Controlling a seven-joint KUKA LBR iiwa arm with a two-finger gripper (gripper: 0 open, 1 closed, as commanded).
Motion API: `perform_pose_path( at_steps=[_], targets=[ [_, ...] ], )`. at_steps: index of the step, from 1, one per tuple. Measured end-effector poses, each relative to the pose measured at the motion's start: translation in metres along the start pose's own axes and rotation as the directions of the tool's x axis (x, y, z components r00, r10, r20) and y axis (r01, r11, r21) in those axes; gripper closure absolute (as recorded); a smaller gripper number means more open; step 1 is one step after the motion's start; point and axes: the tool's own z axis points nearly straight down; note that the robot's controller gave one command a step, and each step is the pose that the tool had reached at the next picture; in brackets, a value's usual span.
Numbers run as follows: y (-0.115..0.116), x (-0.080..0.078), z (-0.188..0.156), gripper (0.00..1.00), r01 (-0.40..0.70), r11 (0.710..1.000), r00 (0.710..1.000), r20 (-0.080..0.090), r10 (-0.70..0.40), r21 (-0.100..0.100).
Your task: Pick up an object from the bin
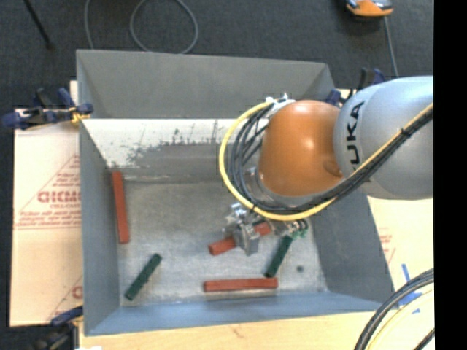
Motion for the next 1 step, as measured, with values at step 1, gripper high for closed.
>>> perform_pose_path(
  at_steps=[1],
  targets=[
    [-0.0245, 0.0008, -0.1429, 1.0, -0.035, 0.999, 0.999, 0.003, 0.035, 0.001]
  ],
)
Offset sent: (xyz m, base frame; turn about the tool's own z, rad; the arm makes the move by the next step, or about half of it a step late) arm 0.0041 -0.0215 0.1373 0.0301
